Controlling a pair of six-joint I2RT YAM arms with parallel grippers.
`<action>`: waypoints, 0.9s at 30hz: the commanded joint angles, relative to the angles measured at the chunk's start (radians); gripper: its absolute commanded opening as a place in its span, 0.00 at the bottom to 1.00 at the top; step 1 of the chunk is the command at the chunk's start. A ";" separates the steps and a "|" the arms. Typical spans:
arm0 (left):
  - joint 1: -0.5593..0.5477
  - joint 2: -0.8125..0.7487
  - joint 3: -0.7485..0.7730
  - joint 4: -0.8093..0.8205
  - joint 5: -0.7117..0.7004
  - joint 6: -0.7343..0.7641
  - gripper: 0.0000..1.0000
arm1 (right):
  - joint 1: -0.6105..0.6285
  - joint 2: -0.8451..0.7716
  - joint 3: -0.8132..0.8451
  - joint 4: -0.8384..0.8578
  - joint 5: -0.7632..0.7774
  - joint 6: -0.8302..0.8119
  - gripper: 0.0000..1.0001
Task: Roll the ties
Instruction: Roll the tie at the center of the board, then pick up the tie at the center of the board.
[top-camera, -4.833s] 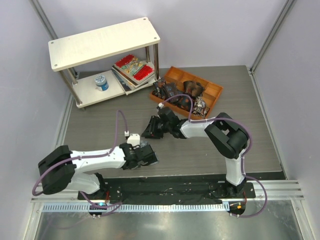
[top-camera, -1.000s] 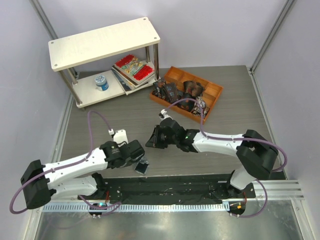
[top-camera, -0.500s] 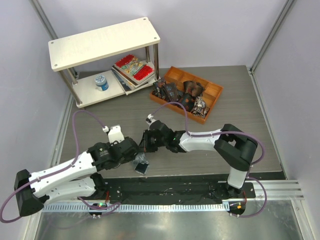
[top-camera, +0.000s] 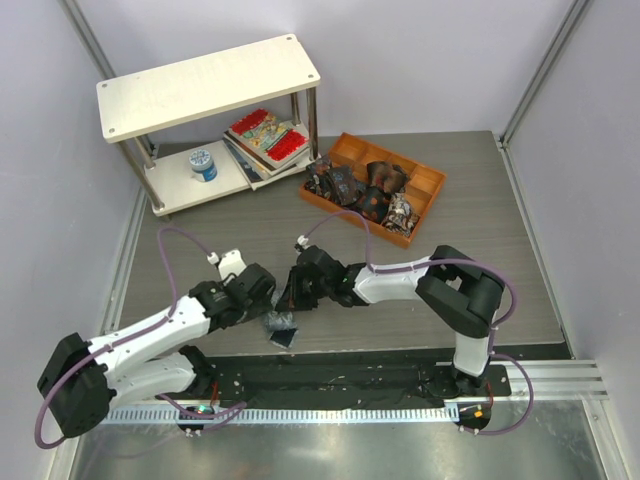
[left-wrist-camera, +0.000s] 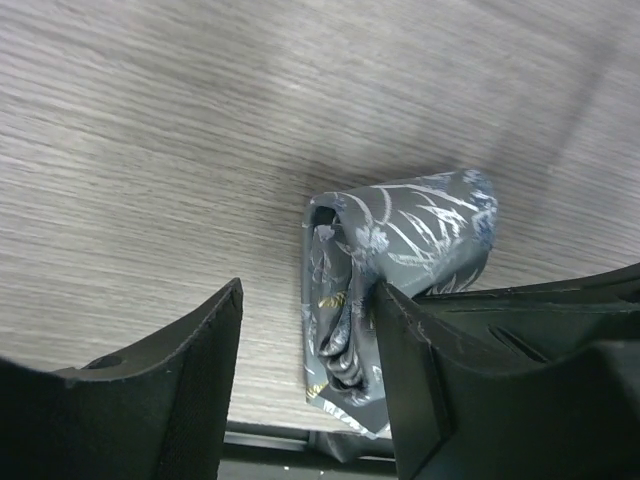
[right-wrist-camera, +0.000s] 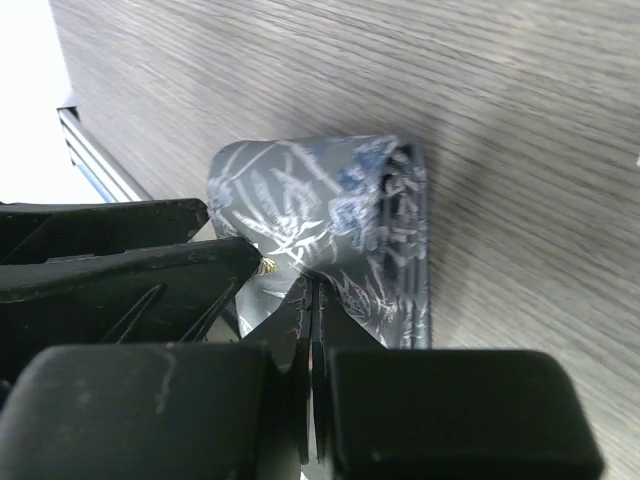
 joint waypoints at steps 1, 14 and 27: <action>0.029 -0.021 -0.067 0.137 0.067 0.014 0.55 | 0.005 0.028 0.021 -0.036 0.005 0.012 0.01; 0.052 -0.078 -0.227 0.270 0.175 -0.041 0.50 | 0.001 0.019 0.028 -0.037 0.009 0.009 0.03; 0.050 -0.104 -0.381 0.384 0.244 -0.092 0.48 | -0.010 0.028 0.026 -0.033 0.005 0.017 0.04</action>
